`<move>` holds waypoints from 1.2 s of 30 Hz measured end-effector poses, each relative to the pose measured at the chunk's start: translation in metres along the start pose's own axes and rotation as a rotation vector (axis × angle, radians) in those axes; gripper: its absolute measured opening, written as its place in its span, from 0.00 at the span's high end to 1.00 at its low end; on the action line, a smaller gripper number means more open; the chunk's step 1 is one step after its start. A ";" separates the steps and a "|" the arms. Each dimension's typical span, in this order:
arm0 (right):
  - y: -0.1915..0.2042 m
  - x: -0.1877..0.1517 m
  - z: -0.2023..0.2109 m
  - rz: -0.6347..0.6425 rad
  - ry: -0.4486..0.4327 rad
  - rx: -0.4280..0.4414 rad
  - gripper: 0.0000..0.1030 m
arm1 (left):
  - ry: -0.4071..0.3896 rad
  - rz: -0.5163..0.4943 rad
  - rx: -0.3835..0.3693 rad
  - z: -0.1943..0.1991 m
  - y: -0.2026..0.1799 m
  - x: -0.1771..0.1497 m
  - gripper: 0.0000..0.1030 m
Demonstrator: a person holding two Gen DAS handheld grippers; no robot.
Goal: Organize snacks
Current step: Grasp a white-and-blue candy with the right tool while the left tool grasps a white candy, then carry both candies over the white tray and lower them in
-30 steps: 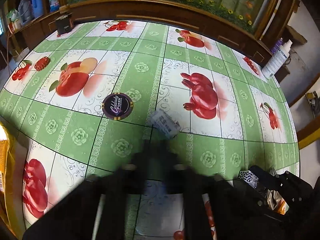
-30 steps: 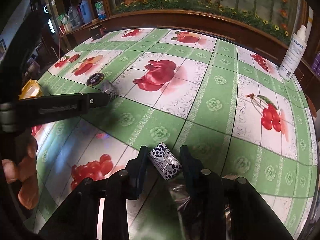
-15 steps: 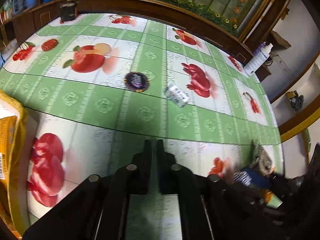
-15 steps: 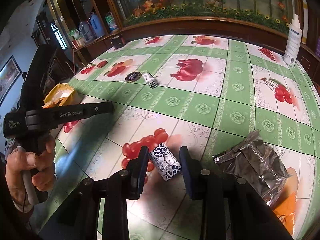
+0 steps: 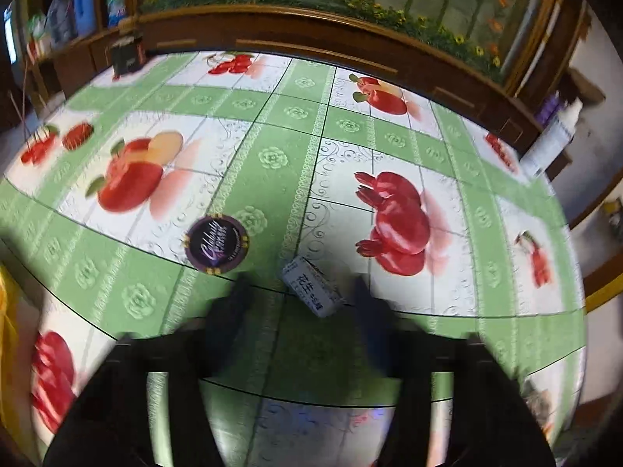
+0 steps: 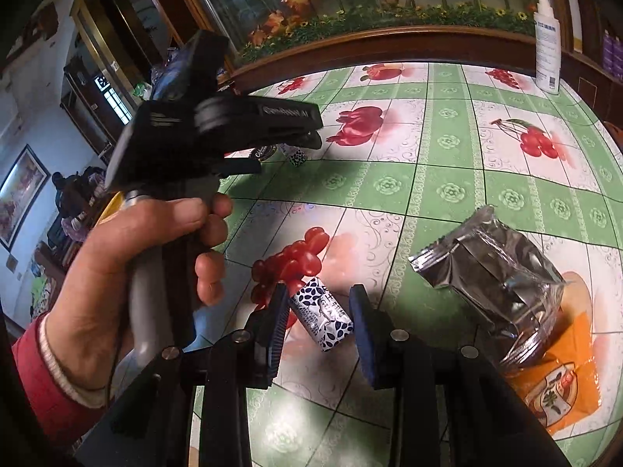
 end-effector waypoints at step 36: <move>0.183 -0.043 0.008 0.048 -0.033 0.232 0.69 | -0.201 -0.089 0.266 0.220 0.209 -0.148 0.90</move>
Point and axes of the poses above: each gripper's, at about its wrist camera, not at the fingertips, and z roughly against the way its jaws point, y to its left, x to its top, the point moved 9 cm from there along -z, roughly the way its jaws point, and after that the axes turned 3 degrees about -x, right-handed, at the moved point
